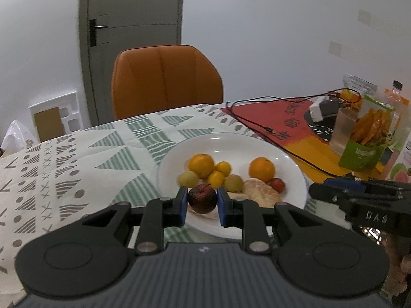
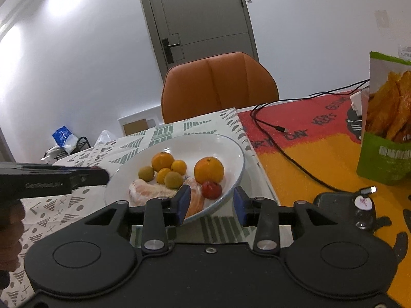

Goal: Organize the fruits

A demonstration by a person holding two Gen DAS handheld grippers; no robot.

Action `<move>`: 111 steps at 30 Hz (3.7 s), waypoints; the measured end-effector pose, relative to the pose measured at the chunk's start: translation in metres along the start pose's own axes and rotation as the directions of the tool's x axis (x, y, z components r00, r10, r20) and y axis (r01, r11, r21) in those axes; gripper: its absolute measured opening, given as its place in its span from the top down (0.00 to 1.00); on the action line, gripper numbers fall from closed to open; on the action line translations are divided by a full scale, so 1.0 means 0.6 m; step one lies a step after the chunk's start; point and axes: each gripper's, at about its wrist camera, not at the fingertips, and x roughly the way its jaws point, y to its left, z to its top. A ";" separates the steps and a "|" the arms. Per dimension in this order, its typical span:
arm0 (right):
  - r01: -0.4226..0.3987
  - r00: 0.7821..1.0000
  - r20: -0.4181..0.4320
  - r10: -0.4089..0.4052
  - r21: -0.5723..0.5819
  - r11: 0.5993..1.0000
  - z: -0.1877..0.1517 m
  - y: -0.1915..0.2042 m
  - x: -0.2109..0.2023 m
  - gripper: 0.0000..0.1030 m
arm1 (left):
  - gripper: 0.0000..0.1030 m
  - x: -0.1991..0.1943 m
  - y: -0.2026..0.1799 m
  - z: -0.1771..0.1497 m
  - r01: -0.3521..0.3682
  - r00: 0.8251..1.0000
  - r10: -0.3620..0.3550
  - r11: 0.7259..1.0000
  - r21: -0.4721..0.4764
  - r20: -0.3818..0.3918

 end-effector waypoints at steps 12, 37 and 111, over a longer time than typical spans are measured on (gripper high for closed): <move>-0.025 1.000 0.008 0.025 0.022 0.999 -0.006 0.007 -0.017 0.63 | 0.73 0.000 -0.032 0.023 0.018 1.000 -0.018 1.000 0.026 0.012; -0.074 0.997 -0.011 0.073 -0.020 0.997 -0.017 0.081 -0.014 0.40 | 0.14 -0.064 0.040 -0.013 -0.147 0.989 0.147 0.989 -0.021 0.011; -0.241 0.965 -0.140 0.220 -0.159 0.958 -0.041 0.277 -0.074 0.00 | 0.00 -0.327 0.207 -0.156 -0.368 0.929 0.364 0.895 -0.254 -0.065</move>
